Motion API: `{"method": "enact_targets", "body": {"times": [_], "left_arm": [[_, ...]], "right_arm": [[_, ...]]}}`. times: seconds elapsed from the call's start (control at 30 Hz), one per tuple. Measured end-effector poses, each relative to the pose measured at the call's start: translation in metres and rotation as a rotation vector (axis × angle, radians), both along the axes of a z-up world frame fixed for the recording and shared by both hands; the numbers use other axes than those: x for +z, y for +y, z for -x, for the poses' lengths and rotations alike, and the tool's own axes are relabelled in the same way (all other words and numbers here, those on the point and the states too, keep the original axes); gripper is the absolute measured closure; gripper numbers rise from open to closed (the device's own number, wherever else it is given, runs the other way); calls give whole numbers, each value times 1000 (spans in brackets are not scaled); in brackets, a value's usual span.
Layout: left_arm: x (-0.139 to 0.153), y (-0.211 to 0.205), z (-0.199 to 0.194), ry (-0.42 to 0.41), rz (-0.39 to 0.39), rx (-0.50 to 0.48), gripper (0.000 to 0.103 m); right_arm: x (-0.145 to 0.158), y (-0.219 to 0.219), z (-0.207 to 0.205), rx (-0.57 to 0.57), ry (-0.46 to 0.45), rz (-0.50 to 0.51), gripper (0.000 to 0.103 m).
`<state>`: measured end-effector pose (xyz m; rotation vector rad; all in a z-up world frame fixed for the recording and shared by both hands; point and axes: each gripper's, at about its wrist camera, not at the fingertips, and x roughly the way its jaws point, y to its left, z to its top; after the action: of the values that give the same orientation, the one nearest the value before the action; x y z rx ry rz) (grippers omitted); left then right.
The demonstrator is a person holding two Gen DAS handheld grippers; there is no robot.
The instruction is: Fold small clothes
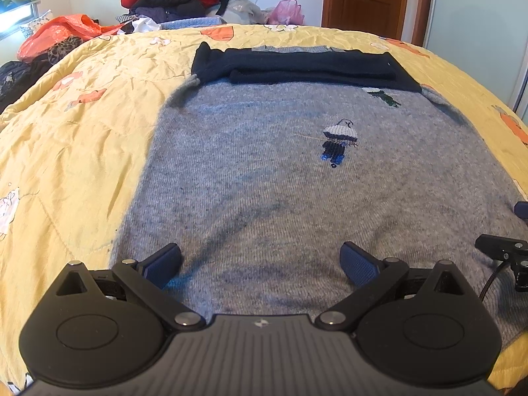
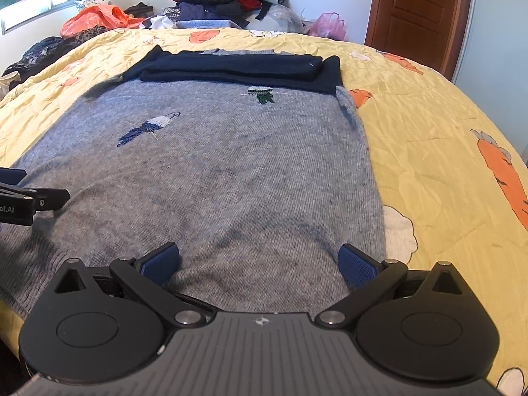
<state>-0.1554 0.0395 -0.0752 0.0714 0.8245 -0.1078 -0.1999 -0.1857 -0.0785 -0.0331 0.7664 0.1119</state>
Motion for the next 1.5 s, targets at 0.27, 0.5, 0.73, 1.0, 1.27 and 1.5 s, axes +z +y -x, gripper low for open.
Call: {"method": "enact_targets", "body": {"times": [0.27,0.5,0.73,1.0,1.27,1.5], "left_arm": [[0,1,7,2,-1,1,0],[0,1,7,2,-1,2,0],[0,2,7,3,-1,1,0],[0,3,10,4,0,3,0],[-1,6,16,11,5,3,0],[9,31,30,31,54,-23,0]], "right_arm": [[0,-1,3,-4,7,-14,0],[0,0,5,-4,7,-15,0],[0,0,7,-4,7,-15,0],[1,1,9,-4,6,-15,0],[1,1,10,-4,8,-18,0],[11,-19,24,10,8,-119,0]]}}
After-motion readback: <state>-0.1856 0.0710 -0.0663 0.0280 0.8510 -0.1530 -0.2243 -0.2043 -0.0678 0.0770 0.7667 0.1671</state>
